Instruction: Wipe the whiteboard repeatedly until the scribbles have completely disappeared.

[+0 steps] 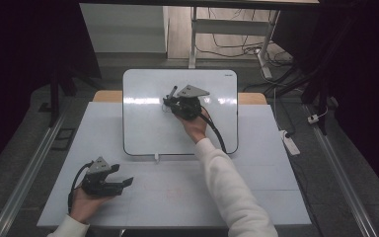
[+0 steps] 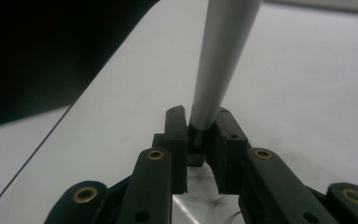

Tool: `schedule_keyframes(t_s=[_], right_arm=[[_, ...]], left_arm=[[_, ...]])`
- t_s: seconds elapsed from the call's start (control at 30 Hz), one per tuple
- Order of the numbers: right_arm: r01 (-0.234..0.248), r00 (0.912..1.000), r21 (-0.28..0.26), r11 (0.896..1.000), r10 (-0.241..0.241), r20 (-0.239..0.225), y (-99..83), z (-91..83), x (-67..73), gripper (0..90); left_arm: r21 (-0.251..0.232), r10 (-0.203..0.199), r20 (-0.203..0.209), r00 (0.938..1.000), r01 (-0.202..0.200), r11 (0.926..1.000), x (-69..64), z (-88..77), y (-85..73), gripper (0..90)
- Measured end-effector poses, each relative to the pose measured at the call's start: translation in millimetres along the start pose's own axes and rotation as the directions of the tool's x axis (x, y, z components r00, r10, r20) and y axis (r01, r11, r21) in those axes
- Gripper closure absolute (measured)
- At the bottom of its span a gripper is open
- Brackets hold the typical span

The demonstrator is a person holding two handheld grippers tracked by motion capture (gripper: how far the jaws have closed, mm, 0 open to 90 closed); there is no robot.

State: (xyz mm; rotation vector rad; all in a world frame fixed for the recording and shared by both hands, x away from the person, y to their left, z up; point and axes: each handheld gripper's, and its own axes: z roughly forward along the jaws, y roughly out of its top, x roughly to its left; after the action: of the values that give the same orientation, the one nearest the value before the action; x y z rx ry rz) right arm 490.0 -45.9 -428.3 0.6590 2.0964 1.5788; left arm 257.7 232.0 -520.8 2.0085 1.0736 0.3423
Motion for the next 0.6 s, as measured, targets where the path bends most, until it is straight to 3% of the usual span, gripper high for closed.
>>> schedule_keyframes(t_s=[0.03,0.1,0.13,0.23,0.3,0.4,0.47,0.57,0.6], right_arm=[[-0.035,0.999,-0.022,0.999,0.036,0.027,2.2,-1.7,-5.3,77.5],[-0.052,0.9978,-0.037,0.998,0.053,0.04,4.1,-1.5,-8.8,77.5],[-0.043,0.9987,-0.028,0.999,0.043,0.028,2.9,0.4,-4.8,77.5],[0.041,0.9954,0.041,0.998,-0.037,-0.088,-5.4,9.6,15.6,77.5],[0.066,0.994,0.054,0.996,-0.061,-0.091,-3.7,10.1,16.4,77.5],[0.002,0.9999,-0.005,1.0,-0.002,0.014,3.6,3.8,0.8,77.5],[-0.018,0.9998,-0.009,1.0,0.018,0.006,1.7,3.2,0.9,77.6],[0.048,0.9948,0.054,0.997,-0.042,-0.093,-9.5,8.0,20.4,77.5],[0.048,0.9948,0.054,0.997,-0.042,-0.093,-9.5,8.0,20.4,77.5]], left_arm=[[-0.002,0.0,0.002,1.0,0.0,1.0,-0.2,-0.5,0.0,24.5],[-0.004,-0.001,0.002,1.0,0.001,1.0,0.2,-0.3,0.2,24.5],[-0.002,-0.002,0.002,1.0,0.002,1.0,0.7,0.3,0.3,24.5],[0.002,-0.001,0.002,1.0,0.001,1.0,1.8,1.0,0.2,24.5],[0.001,0.0,0.003,1.0,0.0,1.0,1.2,0.5,0.1,24.5],[-0.004,0.001,0.003,1.0,-0.001,1.0,0.3,-0.8,-0.1,24.5],[-0.006,0.0,0.003,1.0,0.0,1.0,0.8,-0.7,0.0,24.5],[0.001,-0.002,0.004,1.0,0.002,1.0,2.2,0.4,0.1,24.5],[0.001,-0.002,0.004,1.0,0.002,1.0,2.2,0.4,0.1,24.5]])
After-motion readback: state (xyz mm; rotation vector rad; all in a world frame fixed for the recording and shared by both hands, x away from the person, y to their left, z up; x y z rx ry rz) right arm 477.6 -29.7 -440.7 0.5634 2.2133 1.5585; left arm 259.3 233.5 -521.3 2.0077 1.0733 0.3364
